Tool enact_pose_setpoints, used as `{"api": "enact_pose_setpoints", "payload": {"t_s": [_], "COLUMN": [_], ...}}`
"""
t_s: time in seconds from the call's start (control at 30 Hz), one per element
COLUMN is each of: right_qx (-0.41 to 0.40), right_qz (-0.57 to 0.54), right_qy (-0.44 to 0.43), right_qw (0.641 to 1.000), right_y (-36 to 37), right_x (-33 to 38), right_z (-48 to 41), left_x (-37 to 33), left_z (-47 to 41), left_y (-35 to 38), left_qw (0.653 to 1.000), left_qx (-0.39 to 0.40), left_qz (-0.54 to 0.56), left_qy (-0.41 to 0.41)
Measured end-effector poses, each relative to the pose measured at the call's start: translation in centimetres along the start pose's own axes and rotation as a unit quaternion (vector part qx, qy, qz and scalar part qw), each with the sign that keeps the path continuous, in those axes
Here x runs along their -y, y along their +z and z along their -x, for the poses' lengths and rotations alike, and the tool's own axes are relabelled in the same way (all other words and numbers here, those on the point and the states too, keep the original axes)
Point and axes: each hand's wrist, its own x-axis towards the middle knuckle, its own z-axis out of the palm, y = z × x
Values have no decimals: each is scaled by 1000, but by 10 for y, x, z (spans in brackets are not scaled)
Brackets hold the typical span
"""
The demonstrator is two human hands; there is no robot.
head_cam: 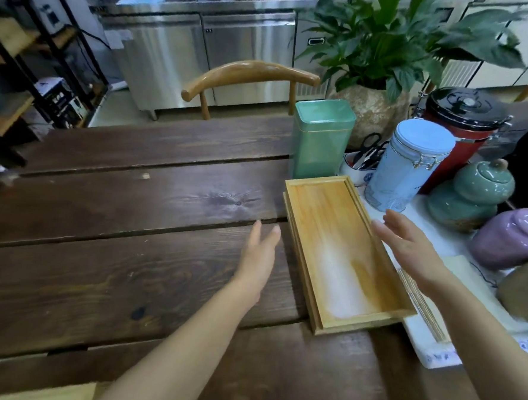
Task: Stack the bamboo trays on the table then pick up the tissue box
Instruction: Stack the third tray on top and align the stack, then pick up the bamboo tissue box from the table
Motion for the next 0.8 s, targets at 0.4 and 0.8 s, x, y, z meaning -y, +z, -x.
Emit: {"api": "enact_pose_setpoints", "payload": {"t_s": [0.4, 0.8], "right_qx": [158, 314], "right_qz": [67, -111], "right_qy": [-132, 116], "right_qw": [976, 936], "right_y": [130, 282], "right_x": [117, 84], "right_z": [92, 247], "left_x": [-48, 127], "left_z": [131, 218], "left_y": [-220, -287], "left_qw": [953, 977], "left_qx": [-124, -208], "left_qz": [-234, 33], "left_qy": [148, -23]}}
